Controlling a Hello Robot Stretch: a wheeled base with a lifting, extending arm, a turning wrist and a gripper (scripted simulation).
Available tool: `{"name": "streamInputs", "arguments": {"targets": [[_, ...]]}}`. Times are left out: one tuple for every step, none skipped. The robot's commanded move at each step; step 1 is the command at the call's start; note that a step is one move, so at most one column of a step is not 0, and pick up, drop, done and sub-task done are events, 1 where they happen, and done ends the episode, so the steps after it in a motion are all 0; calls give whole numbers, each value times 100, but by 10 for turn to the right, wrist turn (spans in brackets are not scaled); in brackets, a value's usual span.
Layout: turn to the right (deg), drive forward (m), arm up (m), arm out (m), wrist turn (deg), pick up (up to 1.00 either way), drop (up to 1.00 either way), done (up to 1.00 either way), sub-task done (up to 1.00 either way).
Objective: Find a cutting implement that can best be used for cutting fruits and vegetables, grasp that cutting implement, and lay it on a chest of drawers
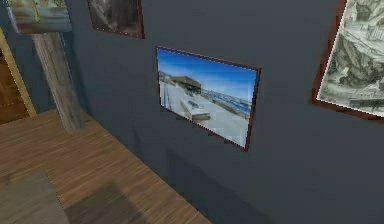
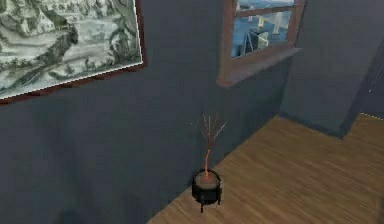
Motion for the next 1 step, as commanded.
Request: {"name": "streamInputs", "arguments": {"targets": [[0, 35, 0, 0, 0, 0, 0, 0, 0]]}}
